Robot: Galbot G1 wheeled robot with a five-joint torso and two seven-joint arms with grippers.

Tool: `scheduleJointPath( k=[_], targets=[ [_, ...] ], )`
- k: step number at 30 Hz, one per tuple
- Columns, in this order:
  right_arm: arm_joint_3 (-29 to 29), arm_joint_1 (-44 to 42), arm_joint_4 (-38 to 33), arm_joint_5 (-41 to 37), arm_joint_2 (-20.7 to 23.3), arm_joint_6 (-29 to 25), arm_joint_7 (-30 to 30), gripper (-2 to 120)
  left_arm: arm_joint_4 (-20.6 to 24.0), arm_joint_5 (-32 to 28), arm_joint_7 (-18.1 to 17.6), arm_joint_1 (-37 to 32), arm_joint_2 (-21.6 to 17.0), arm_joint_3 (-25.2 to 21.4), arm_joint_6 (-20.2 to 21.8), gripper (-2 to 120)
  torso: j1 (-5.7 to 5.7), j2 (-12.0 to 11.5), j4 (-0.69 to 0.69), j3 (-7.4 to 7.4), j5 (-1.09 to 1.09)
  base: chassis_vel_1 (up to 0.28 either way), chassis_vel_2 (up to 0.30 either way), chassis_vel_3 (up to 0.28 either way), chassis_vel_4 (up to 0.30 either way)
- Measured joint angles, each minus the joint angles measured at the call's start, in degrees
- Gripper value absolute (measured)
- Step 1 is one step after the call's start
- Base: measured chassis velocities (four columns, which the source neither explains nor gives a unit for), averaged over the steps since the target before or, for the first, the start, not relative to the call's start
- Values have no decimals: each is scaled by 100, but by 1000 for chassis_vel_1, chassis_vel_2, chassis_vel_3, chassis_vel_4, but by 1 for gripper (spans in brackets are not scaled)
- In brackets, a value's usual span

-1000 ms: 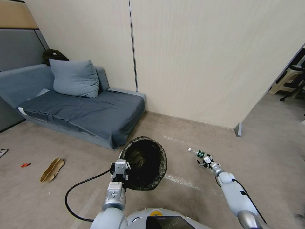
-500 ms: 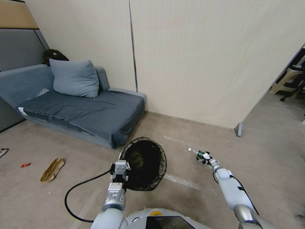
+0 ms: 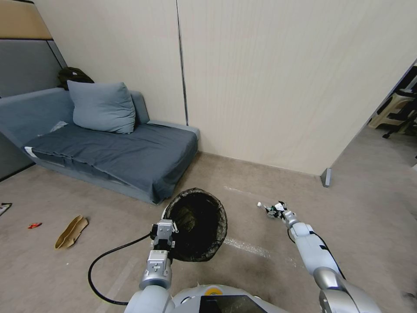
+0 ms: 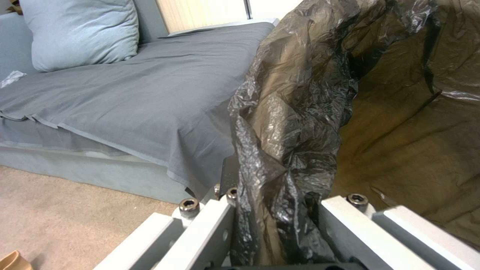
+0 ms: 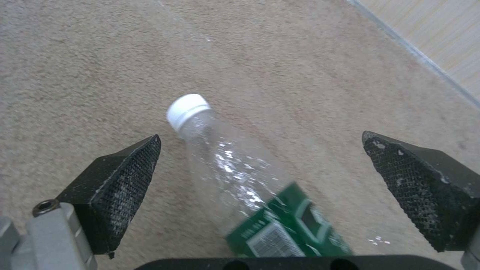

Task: Pick up the trash bin, then pick up the garbage from the floor and place it into the trash bin.

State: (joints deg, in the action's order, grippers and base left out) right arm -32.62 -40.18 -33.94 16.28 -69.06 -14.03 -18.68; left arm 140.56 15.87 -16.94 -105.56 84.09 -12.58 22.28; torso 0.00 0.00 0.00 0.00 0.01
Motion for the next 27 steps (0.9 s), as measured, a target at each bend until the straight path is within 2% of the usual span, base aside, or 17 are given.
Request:
scheduleJointPath(
  k=[14, 27],
  targets=[
    [-91, 219, 518, -24, -143, 250, 14, 100, -17, 16, -11, -11, -20, -20, -12, 1, 0, 0, 0, 0, 0, 0, 0, 0, 0],
    [-165, 407, 782, -463, 5, 559, 83, 100, -31, 16, -25, -42, -45, -31, -17, 1, 0, 0, -1, -1, -1, 0, 0, 0, 0]
  ],
)
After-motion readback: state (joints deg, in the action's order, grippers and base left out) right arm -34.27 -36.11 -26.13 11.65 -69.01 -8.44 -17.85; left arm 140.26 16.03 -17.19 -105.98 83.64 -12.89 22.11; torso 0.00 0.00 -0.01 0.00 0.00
